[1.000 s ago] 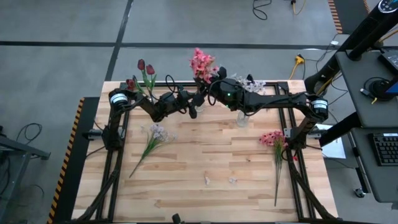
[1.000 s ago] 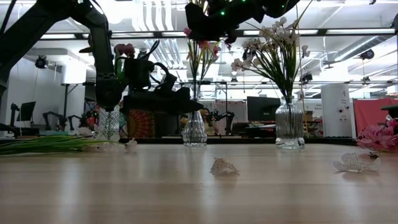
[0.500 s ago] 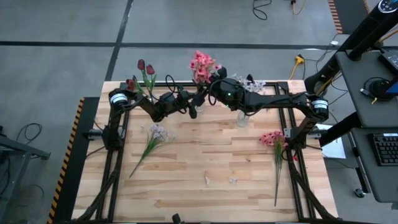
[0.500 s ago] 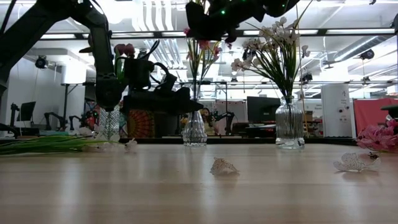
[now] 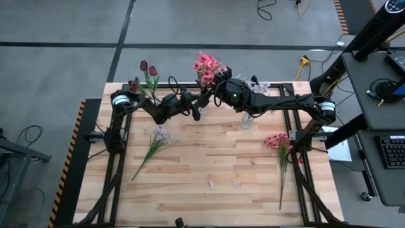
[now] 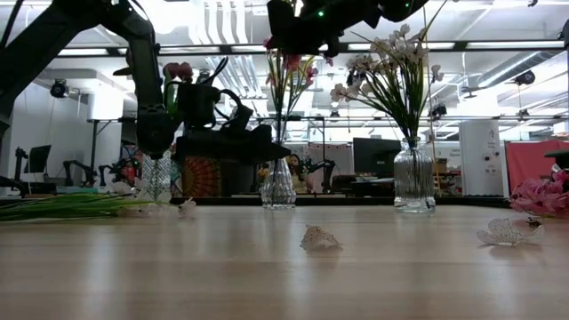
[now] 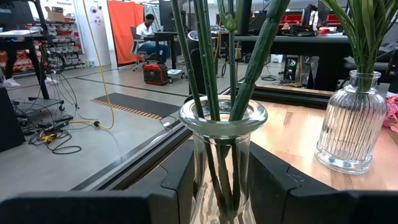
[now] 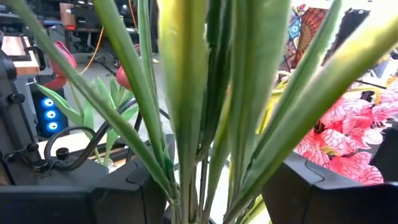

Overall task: Sort flowers into vase by color
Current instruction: Put the left pink flowers into the middle transparent vase

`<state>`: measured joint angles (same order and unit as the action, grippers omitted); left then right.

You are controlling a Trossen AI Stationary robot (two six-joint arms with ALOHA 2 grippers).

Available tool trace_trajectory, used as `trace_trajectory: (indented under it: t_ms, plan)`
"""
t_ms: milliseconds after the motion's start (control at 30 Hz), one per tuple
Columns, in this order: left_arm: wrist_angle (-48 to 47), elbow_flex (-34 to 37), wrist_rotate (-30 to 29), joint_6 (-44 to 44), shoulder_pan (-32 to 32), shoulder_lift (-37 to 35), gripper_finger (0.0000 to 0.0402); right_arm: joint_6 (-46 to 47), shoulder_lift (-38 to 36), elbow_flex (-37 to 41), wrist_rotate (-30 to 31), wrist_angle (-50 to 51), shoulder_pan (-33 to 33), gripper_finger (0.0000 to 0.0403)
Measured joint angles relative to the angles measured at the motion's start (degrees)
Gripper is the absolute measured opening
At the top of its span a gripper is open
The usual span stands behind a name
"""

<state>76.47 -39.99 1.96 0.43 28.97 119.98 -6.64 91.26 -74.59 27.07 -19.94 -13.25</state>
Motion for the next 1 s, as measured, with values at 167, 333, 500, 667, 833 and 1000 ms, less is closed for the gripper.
trace_trajectory:
  t_ms: [167, 333, 500, 667, 833, 1000]
  plan:
    - [0.00, 0.00, 0.00, 0.04, 0.00, 0.00, 0.0097, -0.46, -0.01, -1.04, -0.06, 1.27, 0.04, 0.0201]
    - [0.00, 0.00, 0.00, 0.07, 0.00, 0.00, 0.0097, -0.89, -0.07, -4.11, -0.04, 5.19, 0.55, 0.0201]
    - [0.00, 0.00, 0.00, 0.09, 0.00, 0.00, 0.0097, -0.84, -0.07, -5.63, -0.04, 7.82, 0.62, 0.0198]
    - [0.00, 0.00, 0.00, 0.09, 0.00, 0.00, 0.0097, -0.93, -0.07, -6.71, -0.02, 8.09, 0.62, 0.0175]
    - [0.00, 0.00, 0.00, 0.09, 0.00, 0.00, 0.0097, -0.86, -0.07, -7.67, -0.04, 9.72, 0.60, 0.0129]
    - [0.00, 0.00, 0.00, 0.09, 0.00, 0.00, 0.0097, -1.35, -0.07, -7.67, -0.04, 9.86, 0.60, 0.0060]
